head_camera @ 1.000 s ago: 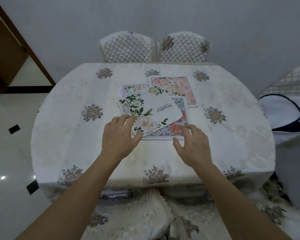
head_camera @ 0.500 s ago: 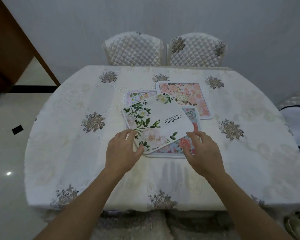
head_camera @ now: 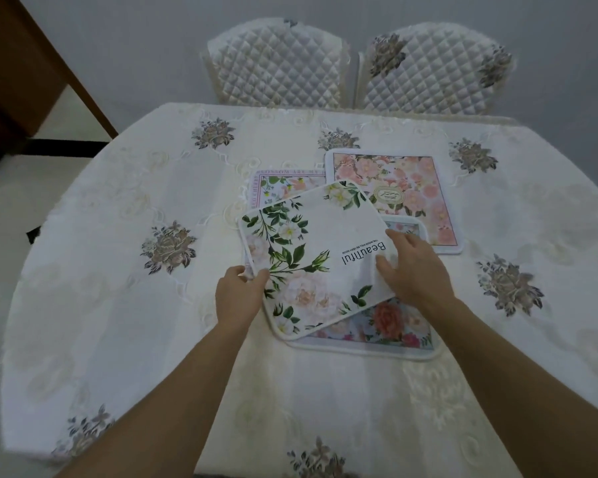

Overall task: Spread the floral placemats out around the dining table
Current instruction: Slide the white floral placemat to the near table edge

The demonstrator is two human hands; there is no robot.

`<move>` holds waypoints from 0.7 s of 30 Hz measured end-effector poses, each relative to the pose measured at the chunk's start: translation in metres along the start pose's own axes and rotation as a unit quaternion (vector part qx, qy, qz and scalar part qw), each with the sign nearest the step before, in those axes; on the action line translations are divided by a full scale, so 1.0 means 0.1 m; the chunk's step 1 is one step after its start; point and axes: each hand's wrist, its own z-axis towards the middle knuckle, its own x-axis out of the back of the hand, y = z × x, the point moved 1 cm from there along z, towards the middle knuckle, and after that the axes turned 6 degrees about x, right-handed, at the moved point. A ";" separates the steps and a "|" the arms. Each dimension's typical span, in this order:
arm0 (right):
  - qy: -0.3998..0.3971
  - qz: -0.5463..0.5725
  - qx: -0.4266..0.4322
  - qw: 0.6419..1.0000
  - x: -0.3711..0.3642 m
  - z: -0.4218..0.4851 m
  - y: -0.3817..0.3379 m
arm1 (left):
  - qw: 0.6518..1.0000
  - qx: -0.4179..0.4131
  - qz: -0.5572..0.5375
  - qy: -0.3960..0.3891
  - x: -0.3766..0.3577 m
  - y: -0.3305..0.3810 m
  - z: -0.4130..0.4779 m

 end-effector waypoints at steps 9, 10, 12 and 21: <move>-0.044 0.040 -0.049 0.997 -0.27 0.65 0.17 | 0.998 0.052 -0.022 0.029 -0.23 0.06 0.32; -0.050 0.047 -0.063 0.996 -0.29 0.70 0.19 | 0.998 0.058 -0.029 0.025 -0.25 0.08 0.32; -0.068 0.053 -0.091 0.992 -0.33 0.77 0.22 | 0.996 0.077 -0.049 0.013 -0.29 0.12 0.30; -0.073 0.085 -0.128 0.985 -0.38 0.91 0.22 | 0.994 0.045 -0.099 0.019 -0.34 0.08 0.39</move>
